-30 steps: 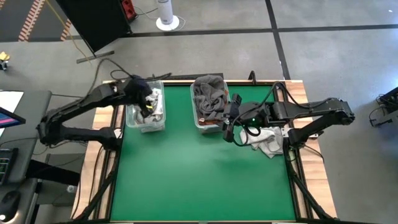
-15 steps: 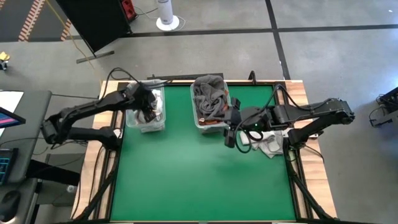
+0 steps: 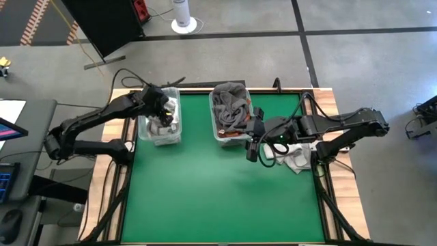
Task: Sort towels by color in basket
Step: Put the light gray towel into the left transparent bin
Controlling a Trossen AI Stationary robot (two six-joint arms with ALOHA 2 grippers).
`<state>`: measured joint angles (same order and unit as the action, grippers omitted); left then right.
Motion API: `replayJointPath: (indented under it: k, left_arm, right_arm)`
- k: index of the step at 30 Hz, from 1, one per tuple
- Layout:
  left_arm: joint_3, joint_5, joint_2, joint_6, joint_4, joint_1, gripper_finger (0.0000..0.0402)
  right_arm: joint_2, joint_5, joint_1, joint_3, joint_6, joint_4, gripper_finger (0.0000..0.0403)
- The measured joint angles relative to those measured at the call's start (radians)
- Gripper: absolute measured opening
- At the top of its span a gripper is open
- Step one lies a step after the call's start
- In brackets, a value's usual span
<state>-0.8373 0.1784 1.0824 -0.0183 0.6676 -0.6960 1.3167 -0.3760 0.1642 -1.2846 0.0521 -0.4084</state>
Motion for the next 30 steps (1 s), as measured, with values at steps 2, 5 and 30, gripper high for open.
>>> replayJointPath:
  k: [2, 5, 30]
  left_arm:
    - [-0.003, 0.011, 0.0, 0.003, -0.001, 0.0, 0.0208]
    - [-0.002, 0.012, 0.001, 0.003, 0.009, 0.0, 0.0208]
    - [-0.185, -0.046, -0.005, -0.074, 0.277, 0.006, 0.0208]
  right_arm:
    - [0.0, 0.0, 0.0, 0.0, 0.0, -0.001, 0.0249]
    - [0.0, 0.0, 0.0, 0.0, 0.0, -0.001, 0.0249]
    - [0.0, 0.002, 0.011, 0.0, 0.003, -0.002, 0.0249]
